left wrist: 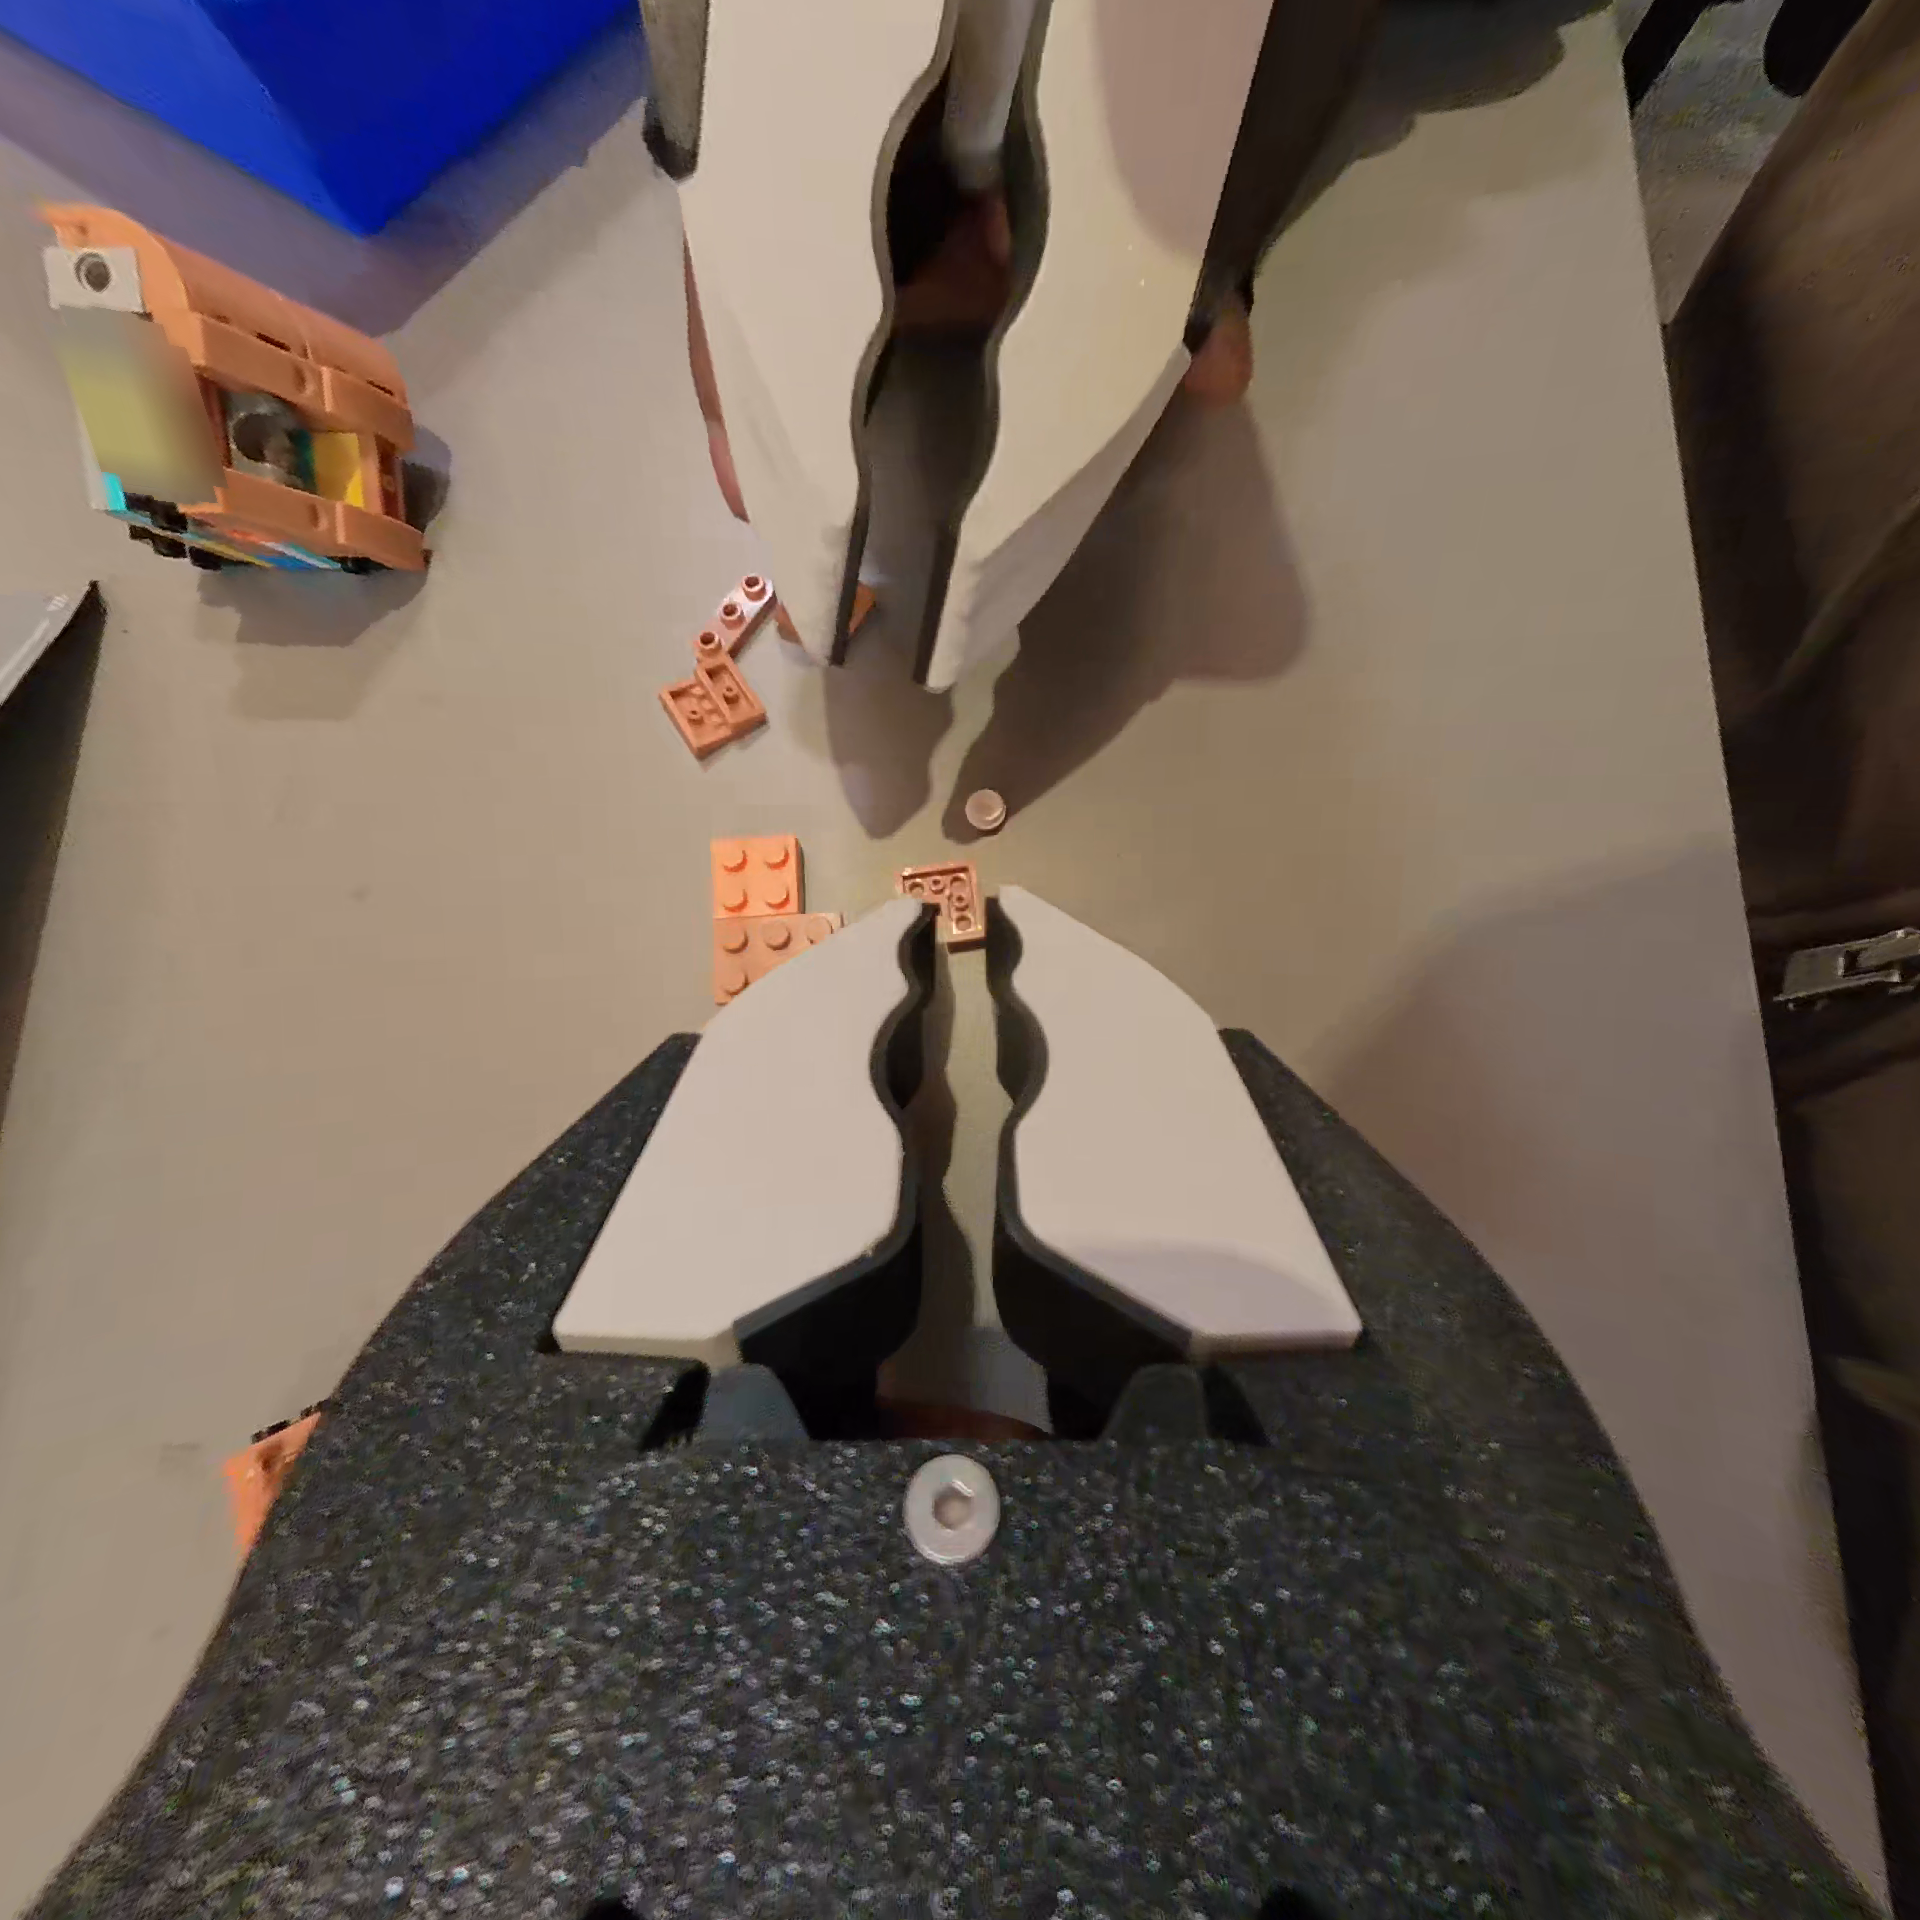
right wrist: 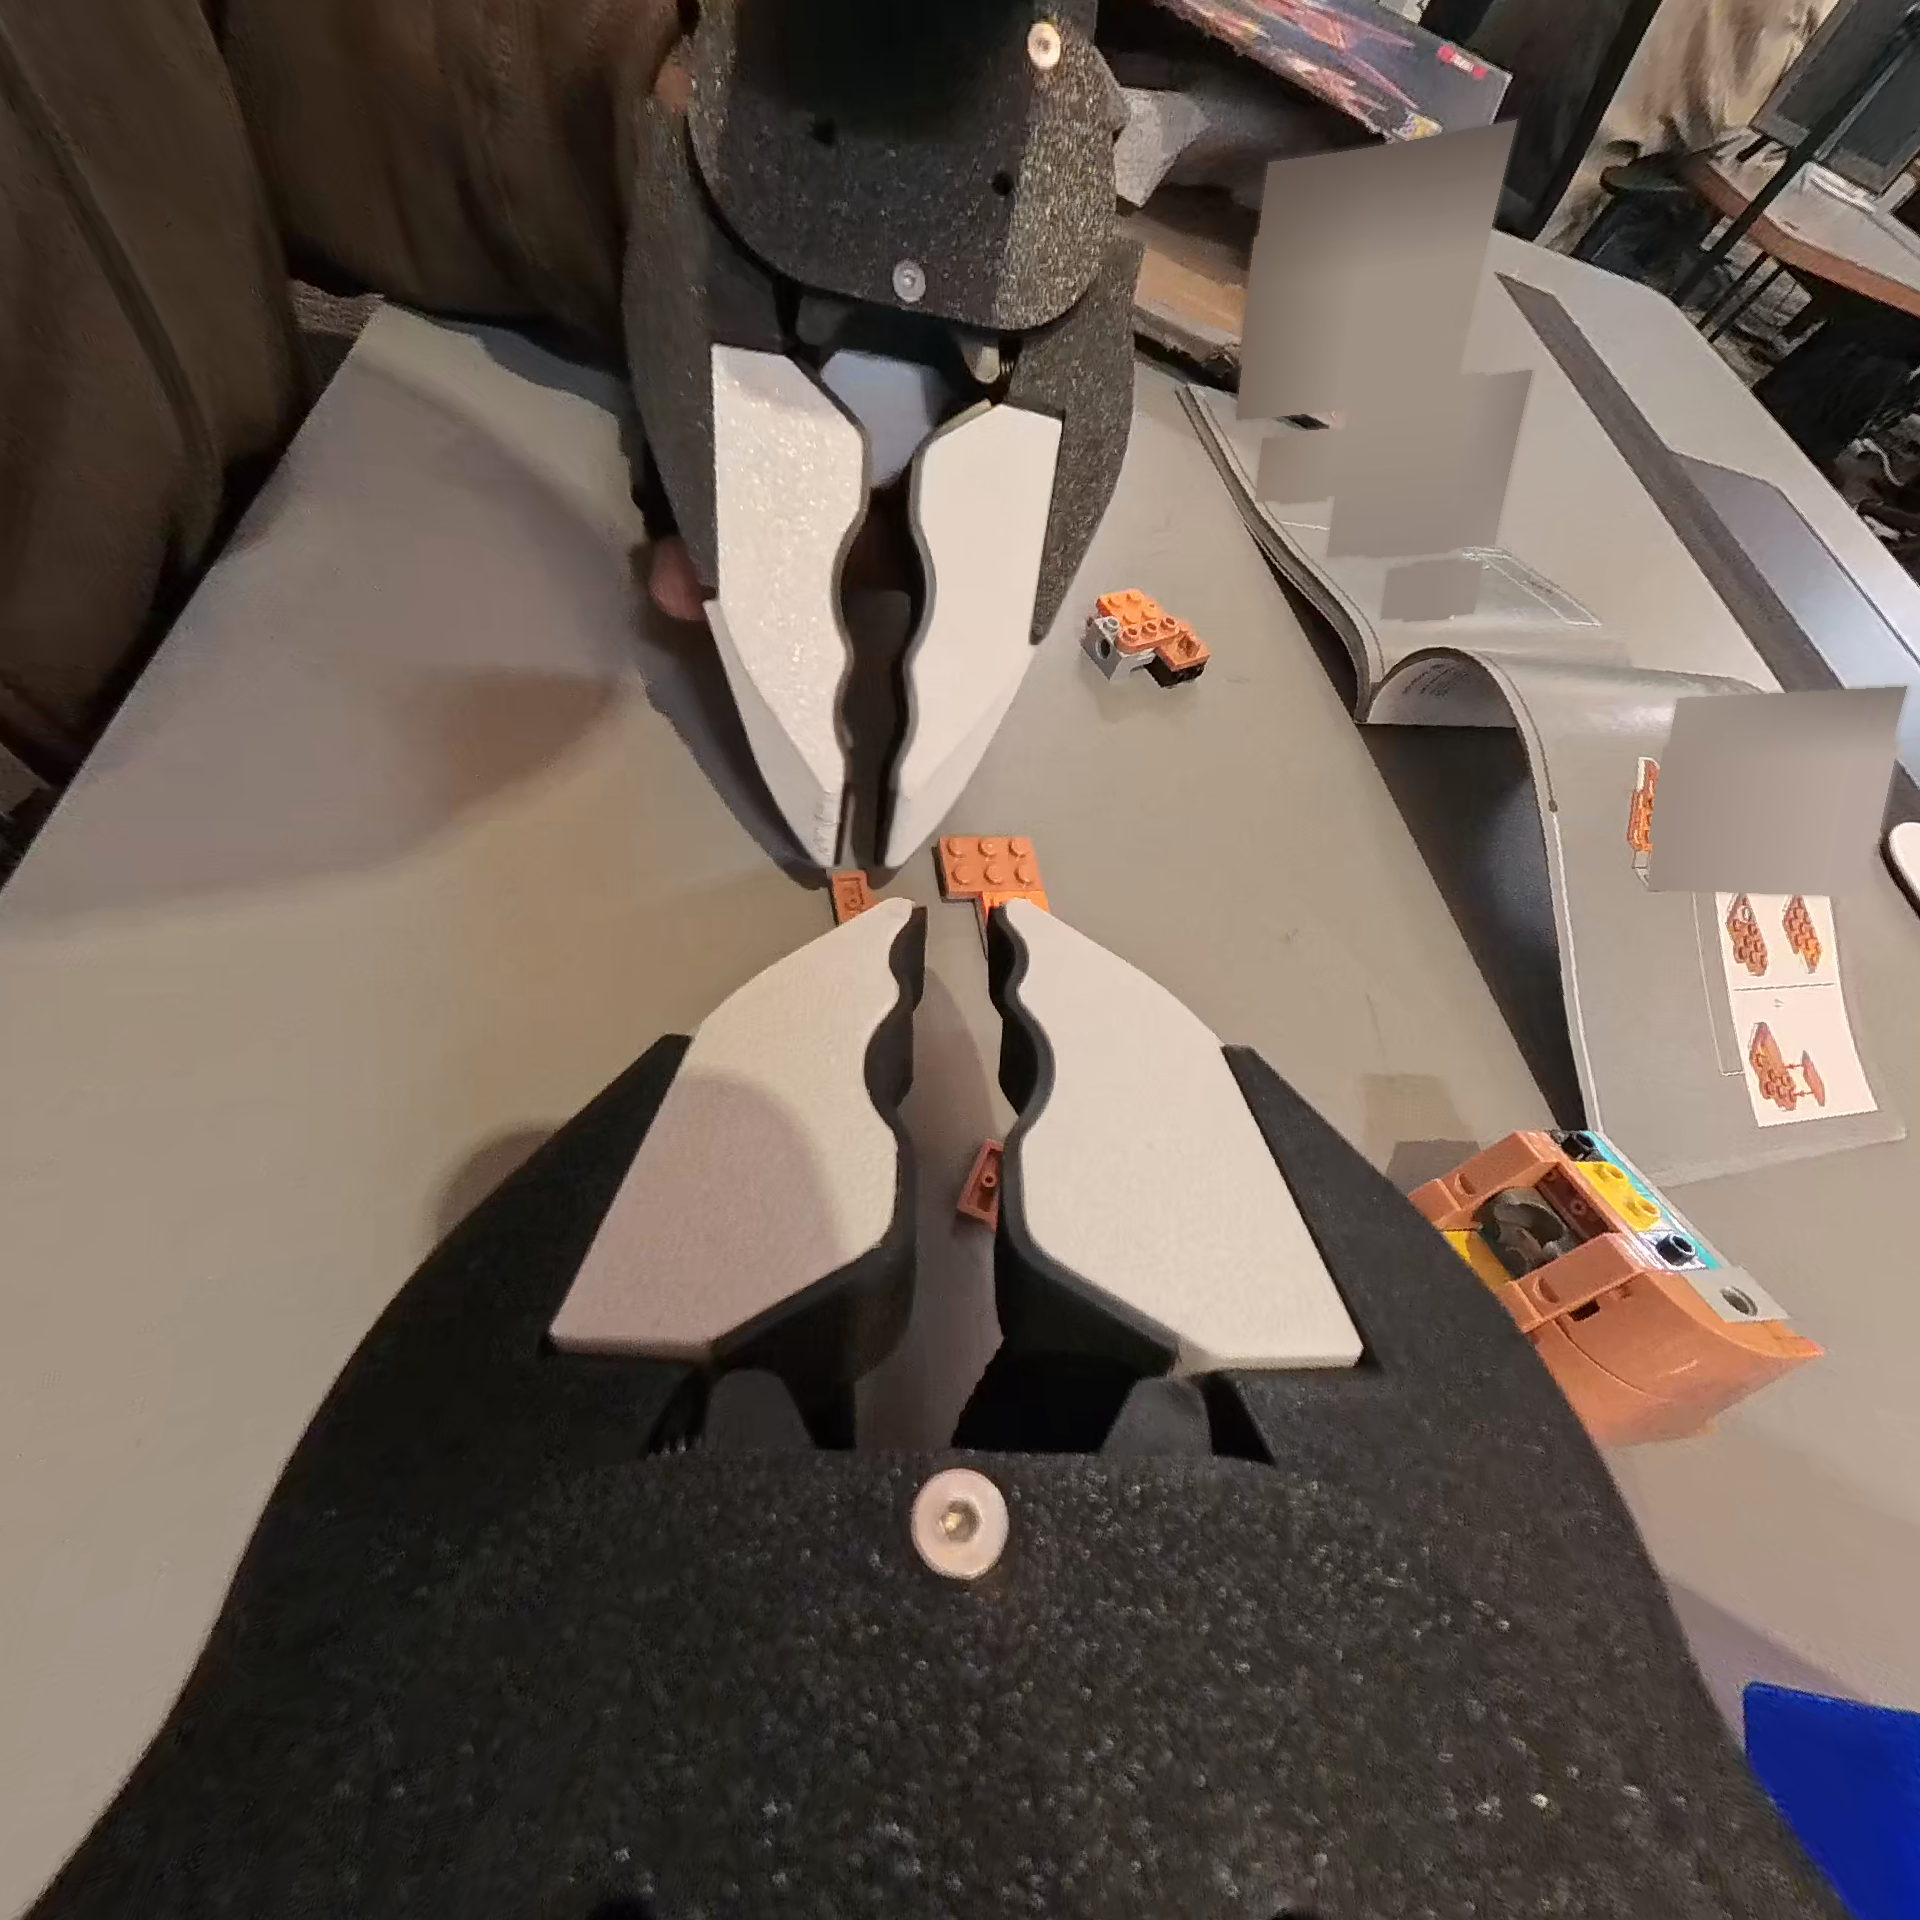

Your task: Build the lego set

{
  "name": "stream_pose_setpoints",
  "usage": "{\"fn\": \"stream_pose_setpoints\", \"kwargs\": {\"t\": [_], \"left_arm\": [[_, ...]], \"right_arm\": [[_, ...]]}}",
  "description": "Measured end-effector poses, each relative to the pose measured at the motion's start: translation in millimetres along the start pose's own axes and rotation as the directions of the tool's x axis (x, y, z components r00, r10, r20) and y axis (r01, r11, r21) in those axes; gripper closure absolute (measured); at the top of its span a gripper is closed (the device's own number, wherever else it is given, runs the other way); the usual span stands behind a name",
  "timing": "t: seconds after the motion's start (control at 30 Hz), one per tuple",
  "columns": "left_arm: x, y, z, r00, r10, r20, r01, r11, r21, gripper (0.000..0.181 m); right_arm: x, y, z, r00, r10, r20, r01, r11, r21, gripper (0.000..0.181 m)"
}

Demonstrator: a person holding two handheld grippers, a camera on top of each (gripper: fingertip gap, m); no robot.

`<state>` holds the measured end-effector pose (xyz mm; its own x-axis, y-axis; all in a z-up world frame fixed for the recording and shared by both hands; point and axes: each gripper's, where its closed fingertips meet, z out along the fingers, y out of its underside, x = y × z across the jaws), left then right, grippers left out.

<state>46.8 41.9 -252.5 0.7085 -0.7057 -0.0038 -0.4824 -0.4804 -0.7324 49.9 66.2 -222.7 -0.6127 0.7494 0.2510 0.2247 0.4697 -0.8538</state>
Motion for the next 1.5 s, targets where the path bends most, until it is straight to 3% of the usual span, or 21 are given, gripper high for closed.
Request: {"fn": "stream_pose_setpoints", "kwargs": {"t": [0.17, 0.5, 0.6, 0.77, 0.83, 1.17, 1.5], "left_arm": [[2, 2, 3, 1.000, -0.013, 0.004, 0.013, 1.000, -0.027, 0.167], [-3, 3, 7, 0.991, 0.090, 0.095, -0.083, 0.994, -0.075, 0.175], [1, -4, 4, 0.999, 0.021, 0.039, -0.021, 1.000, -0.001, 0.180], [-8, -29, -16, 0.986, -0.152, -0.072, 0.164, 0.960, 0.226, 0.181], [-12, -28, -18, 0.976, -0.194, -0.095, 0.212, 0.947, 0.240, 0.181], [-17, -14, 15, 0.988, 0.013, 0.153, -0.014, 1.000, 0.007, 0.167], [-19, -8, 25, 0.987, 0.031, 0.160, -0.016, 0.995, -0.094, 0.172]], "right_arm": [[0, 1, 1, 1.000, 0.002, 0.001, -0.002, 1.000, -0.006, 0.170], [0, 2, 1, 1.000, 0.006, 0.004, -0.006, 1.000, -0.015, 0.168], [-1, 1, 1, 1.000, 0.003, 0.005, -0.002, 1.000, -0.011, 0.167], [3, -3, -3, 1.000, 0.029, 0.001, -0.029, 0.999, 0.027, 0.162], [7, -1, -4, 0.999, 0.051, -0.008, -0.051, 0.998, 0.023, 0.162], [10, 11, -4, 0.998, 0.057, -0.027, -0.059, 0.997, -0.053, 0.162], [8, 14, -5, 0.998, 0.052, -0.016, -0.053, 0.996, -0.074, 0.162]]}}
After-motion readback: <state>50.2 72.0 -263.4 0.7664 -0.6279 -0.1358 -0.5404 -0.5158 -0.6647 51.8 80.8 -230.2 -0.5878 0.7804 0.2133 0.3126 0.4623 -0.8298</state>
